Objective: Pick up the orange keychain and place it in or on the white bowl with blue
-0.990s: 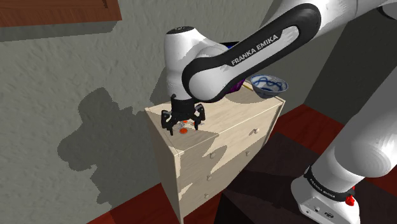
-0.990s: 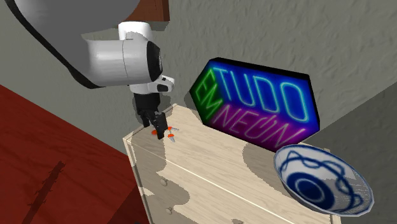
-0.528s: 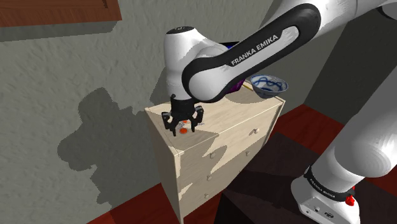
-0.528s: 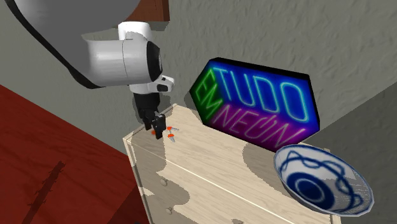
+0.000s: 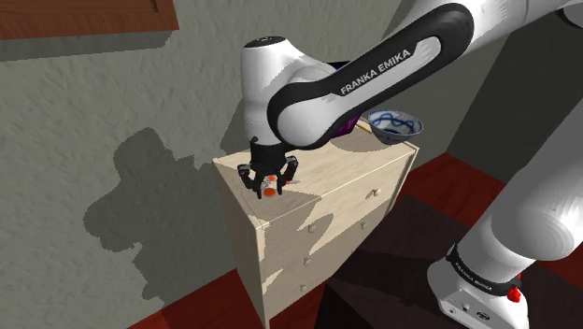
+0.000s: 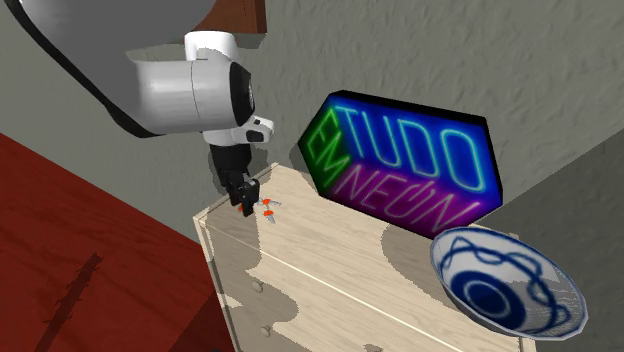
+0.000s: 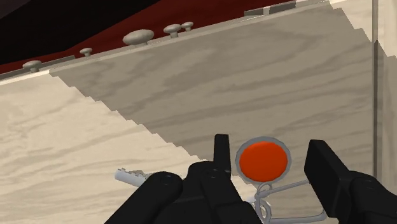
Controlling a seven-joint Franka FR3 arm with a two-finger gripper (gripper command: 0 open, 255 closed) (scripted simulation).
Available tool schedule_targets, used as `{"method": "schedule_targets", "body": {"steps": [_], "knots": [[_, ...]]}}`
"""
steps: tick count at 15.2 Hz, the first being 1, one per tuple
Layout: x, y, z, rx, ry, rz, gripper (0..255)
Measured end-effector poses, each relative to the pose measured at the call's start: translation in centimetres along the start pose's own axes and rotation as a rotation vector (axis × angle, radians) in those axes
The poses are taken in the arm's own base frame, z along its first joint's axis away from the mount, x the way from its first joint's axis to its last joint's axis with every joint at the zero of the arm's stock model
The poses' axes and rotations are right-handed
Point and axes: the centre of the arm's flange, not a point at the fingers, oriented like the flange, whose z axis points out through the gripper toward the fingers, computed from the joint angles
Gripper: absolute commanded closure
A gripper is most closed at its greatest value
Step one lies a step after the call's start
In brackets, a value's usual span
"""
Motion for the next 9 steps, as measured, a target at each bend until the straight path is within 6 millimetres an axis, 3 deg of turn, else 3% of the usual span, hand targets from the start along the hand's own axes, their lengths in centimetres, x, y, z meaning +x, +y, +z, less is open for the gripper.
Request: {"method": "schedule_targets", "body": {"steps": [4,9], "knots": [[0.1,0.0,-0.7,-0.006,-0.008,-0.001,255],[0.0,0.0,-3.1,-0.007,-0.009,-0.001,255]]}}
